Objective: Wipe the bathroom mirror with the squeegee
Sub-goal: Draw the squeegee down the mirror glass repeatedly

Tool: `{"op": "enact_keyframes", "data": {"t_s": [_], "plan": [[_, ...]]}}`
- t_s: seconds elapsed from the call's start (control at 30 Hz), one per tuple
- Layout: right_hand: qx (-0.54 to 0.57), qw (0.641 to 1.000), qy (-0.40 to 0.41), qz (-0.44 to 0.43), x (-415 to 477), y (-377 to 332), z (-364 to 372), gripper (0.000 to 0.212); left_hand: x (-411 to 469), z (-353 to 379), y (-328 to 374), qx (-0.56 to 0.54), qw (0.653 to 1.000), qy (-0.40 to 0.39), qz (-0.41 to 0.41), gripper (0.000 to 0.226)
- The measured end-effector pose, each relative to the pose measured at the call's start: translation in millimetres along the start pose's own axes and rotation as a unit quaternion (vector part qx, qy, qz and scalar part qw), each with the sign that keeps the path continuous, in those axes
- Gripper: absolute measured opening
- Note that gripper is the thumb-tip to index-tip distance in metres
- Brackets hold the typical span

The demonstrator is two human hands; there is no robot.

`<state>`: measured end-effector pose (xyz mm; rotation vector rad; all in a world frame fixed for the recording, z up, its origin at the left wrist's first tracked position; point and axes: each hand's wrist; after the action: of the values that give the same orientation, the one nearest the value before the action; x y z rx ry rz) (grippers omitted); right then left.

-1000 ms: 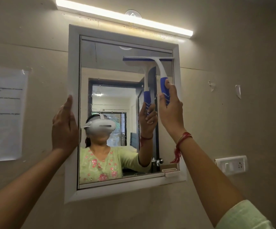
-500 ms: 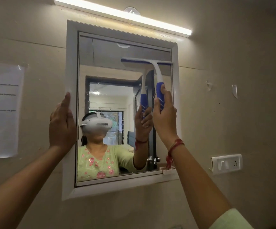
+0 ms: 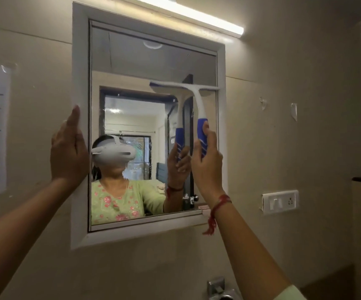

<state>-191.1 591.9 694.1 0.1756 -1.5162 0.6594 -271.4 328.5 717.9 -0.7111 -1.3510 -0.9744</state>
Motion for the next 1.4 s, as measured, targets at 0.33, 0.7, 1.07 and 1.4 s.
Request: {"op": "enact_keyframes", "data": {"t_s": [0.33,0.7,1.07,1.4], "plan": [[0.014,1.000,-0.008,0.008,-12.0,-10.0,-7.6,0.042,-0.4,0.8,-1.9,-0.002,1.000,0.001,-0.010,0.047],[0.017,0.998,-0.055,0.022,-100.4,16.2,-22.5,0.046,0.0,-0.8,-0.7,-0.001,1.000,-0.002,-0.013,0.047],[0.038,0.997,-0.053,0.047,-112.3,16.3,-26.3,0.047,-0.9,0.6,-1.3,-0.002,1.000,-0.004,-0.015,0.046],[0.028,0.996,-0.047,0.064,-87.6,4.5,-28.0,0.046,-0.7,1.8,-4.3,0.003,1.000,0.000,-0.007,0.047]]}}
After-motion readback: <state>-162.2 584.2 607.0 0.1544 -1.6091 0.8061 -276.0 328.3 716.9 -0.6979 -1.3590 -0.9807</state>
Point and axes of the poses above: each hand's wrist, its own x-axis towards the middle knuckle, its own z-axis out of the palm, y = z × x, and after that the axes turned 9 degrees about -x, right-handed
